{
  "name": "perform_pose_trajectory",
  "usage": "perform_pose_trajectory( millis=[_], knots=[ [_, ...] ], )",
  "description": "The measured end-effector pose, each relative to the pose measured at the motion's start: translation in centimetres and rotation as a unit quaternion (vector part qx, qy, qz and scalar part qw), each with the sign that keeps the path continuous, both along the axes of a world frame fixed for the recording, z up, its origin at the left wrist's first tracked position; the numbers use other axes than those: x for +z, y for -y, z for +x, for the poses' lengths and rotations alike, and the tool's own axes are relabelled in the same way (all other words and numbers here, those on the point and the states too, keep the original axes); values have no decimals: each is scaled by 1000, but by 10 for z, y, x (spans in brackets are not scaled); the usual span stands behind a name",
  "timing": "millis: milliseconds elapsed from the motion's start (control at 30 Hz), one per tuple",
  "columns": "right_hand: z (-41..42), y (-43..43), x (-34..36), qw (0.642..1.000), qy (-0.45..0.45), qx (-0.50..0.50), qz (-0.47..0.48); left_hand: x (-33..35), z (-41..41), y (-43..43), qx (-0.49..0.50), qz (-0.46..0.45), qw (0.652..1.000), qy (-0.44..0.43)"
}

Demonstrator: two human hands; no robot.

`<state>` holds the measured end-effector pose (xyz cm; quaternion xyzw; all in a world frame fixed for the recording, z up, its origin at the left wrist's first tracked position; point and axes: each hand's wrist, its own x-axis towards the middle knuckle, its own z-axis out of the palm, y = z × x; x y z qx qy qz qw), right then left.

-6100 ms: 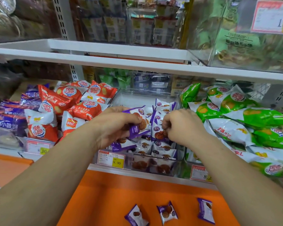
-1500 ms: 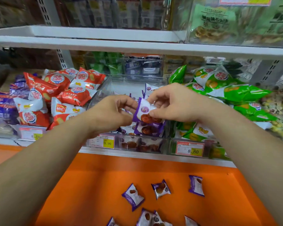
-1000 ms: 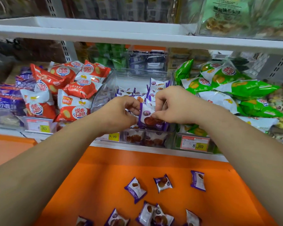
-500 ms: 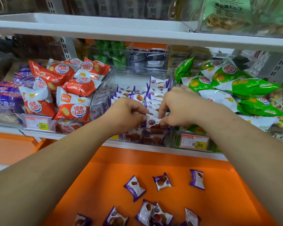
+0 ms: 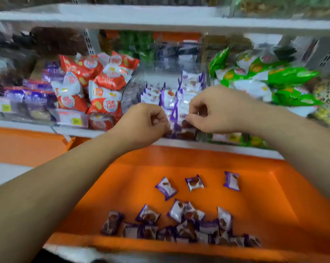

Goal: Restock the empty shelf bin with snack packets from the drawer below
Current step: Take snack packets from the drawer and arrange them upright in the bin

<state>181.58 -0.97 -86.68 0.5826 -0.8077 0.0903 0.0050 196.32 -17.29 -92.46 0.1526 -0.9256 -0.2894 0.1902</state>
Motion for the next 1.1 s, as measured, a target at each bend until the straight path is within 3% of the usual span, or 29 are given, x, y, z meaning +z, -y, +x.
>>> perform_pose_trajectory(
  millis=[67, 167, 267, 433, 633, 800, 900, 967, 1100],
  knots=[
    [17, -5, -14, 990, 68, 23, 117, -15, 8, -15, -23, 4, 998, 55],
    [28, -8, -50, 948, 180, 7, 263, -52, 6, -28, -36, 31, 981, 188],
    [21, -5, -99, 929, 228, -46, 288, -100, -5, -35, -31, 34, 954, 295],
    [-5, -25, -193, 890, 235, -102, 377, -174, -14, -43, -5, 116, 917, 382],
    [-33, -74, -283, 795, 359, -296, 390, -230, -20, -45, 50, 216, 836, 503],
    [-16, -82, -329, 671, 522, -417, 323, -271, 5, -32, 122, 313, 746, 575],
    [-10, -79, -320, 652, 544, -419, 320, -331, 21, -11, 155, 340, 721, 584],
    [-9, -77, -314, 640, 561, -417, 320, -286, 12, -28, 161, 350, 706, 595],
    [0, -56, -331, 615, 592, -412, 319, -235, -7, -56, 145, 389, 721, 555]
  ],
)
